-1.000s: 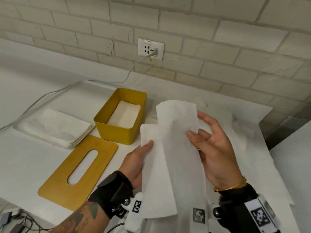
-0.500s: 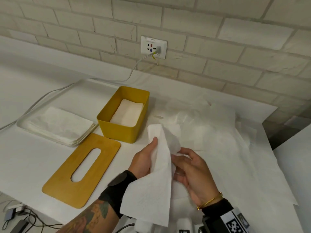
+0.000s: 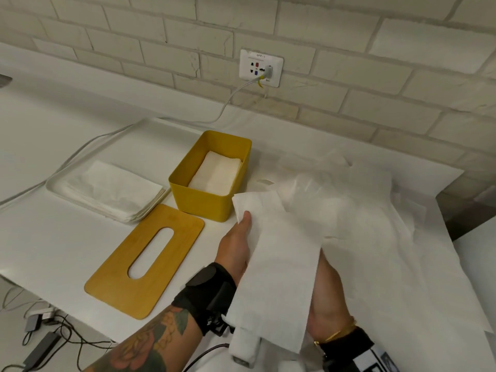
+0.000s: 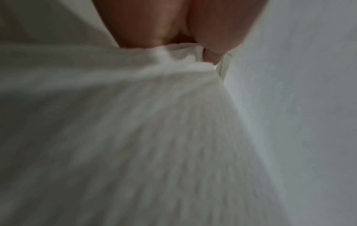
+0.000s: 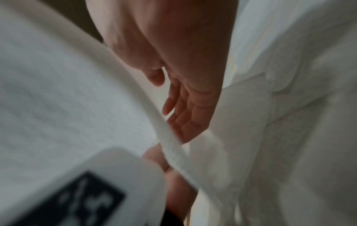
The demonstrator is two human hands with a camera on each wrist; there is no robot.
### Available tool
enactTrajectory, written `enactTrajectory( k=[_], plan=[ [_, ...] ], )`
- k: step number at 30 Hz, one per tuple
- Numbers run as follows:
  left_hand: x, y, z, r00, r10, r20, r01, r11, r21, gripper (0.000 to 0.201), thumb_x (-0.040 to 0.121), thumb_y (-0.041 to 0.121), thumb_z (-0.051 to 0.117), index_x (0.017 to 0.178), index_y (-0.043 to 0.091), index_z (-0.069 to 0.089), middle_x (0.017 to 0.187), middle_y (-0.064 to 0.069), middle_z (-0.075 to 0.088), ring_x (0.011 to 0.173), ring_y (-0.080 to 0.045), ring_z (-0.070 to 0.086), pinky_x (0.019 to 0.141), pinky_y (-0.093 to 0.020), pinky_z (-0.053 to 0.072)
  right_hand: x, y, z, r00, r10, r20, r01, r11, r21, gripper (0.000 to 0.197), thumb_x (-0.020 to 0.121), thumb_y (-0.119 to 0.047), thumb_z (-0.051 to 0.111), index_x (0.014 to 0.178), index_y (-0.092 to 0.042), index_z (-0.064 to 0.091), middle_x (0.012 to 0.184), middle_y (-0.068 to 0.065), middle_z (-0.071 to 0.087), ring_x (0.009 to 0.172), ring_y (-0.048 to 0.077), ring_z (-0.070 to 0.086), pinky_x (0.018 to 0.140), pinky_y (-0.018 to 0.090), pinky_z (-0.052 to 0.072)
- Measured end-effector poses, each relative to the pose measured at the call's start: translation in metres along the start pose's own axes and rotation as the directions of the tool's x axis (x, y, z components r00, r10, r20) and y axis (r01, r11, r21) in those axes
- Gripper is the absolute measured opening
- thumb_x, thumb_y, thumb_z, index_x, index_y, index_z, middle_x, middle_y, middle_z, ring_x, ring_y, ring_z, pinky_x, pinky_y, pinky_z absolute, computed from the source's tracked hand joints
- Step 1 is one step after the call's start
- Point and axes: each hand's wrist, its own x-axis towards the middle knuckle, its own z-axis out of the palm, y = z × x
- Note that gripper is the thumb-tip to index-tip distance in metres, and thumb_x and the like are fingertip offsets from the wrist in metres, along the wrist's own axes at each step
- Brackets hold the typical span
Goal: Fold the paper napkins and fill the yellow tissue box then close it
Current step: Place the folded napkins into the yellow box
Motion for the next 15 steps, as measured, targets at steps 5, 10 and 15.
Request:
enactTrajectory(
  k=[5, 10, 15],
  plan=[
    [0.003, 0.000, -0.005, 0.995, -0.067, 0.073, 0.075, 0.991, -0.112, 0.032, 0.103, 0.038, 0.052, 0.113, 0.011, 0.065, 0.082, -0.002, 0.079, 0.072, -0.017, 0.076, 0.056, -0.027, 0.058, -0.004, -0.014, -0.003, 0.994, 0.106, 0.025, -0.107, 0.994, 0.032, 0.061, 0.079, -0.050, 0.061, 0.126, -0.012, 0.068, 0.118, 0.014, 0.073, 0.106, 0.028, 0.071, 0.091, 0.046, 0.055],
    [0.005, 0.002, -0.006, 0.990, -0.081, 0.117, 0.090, 0.993, -0.073, 0.034, 0.103, 0.039, 0.052, 0.115, 0.010, 0.067, 0.092, -0.006, 0.079, 0.079, -0.019, 0.076, 0.066, -0.029, 0.062, -0.004, -0.025, -0.011, 0.994, 0.102, -0.027, -0.100, 0.993, 0.068, 0.059, 0.088, -0.061, 0.052, 0.125, -0.018, 0.068, 0.116, 0.012, 0.074, 0.101, 0.025, 0.073, 0.083, 0.043, 0.057],
    [-0.001, 0.000, -0.006, 0.990, -0.046, 0.137, 0.063, 0.991, -0.122, 0.031, 0.104, 0.038, 0.051, 0.113, 0.013, 0.067, 0.092, -0.004, 0.080, 0.078, -0.018, 0.077, 0.062, -0.029, 0.061, -0.011, -0.027, -0.007, 1.000, 0.025, 0.014, -0.027, 0.982, 0.188, 0.069, 0.086, -0.067, 0.045, 0.139, -0.025, 0.059, 0.131, 0.004, 0.069, 0.121, 0.026, 0.066, 0.104, 0.050, 0.047]
  ],
)
